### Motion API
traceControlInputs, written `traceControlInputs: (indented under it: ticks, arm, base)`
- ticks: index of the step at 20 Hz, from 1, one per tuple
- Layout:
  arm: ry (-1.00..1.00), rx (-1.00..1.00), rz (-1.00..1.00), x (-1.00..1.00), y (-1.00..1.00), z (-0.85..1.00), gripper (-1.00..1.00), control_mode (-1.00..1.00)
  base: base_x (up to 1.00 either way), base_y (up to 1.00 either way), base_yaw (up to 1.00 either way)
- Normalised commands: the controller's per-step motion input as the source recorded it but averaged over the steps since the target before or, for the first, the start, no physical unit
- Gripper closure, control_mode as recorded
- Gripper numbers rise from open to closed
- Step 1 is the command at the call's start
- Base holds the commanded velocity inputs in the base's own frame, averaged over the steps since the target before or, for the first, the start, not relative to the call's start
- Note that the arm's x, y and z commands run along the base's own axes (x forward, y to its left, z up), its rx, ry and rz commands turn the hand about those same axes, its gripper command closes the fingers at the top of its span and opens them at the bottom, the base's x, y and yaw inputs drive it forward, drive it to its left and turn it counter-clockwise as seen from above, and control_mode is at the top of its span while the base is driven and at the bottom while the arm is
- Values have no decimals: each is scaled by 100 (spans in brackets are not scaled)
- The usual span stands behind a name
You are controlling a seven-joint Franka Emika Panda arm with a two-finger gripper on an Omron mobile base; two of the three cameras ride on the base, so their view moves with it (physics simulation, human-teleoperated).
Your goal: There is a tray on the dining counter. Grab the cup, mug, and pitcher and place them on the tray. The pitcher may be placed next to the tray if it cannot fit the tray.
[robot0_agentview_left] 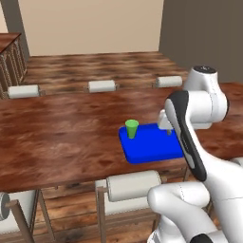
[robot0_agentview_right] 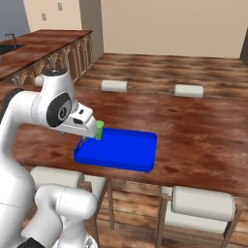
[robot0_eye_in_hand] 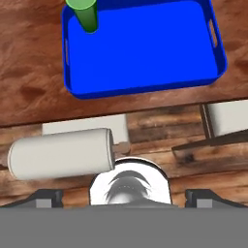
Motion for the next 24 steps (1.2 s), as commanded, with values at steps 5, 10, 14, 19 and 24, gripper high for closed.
traceControlInputs:
  ticks: [5, 10, 14, 19, 24]
  arm:
    - [0, 0, 0, -32, 11, 9, -100, -100]
    - [0, 0, 0, -12, 1, 3, -100, 100]
    - [0, 0, 0, 0, 0, 0, -100, 100]
    - [0, 0, 0, 0, 0, 0, -100, 100]
    - [0, 0, 0, 0, 0, 0, -100, 100]
  base:
    - [0, 0, 0]
    - [-47, -2, 0]
    - [-100, -14, 0]
    - [-100, -7, 0]
    - [-100, 22, 1]
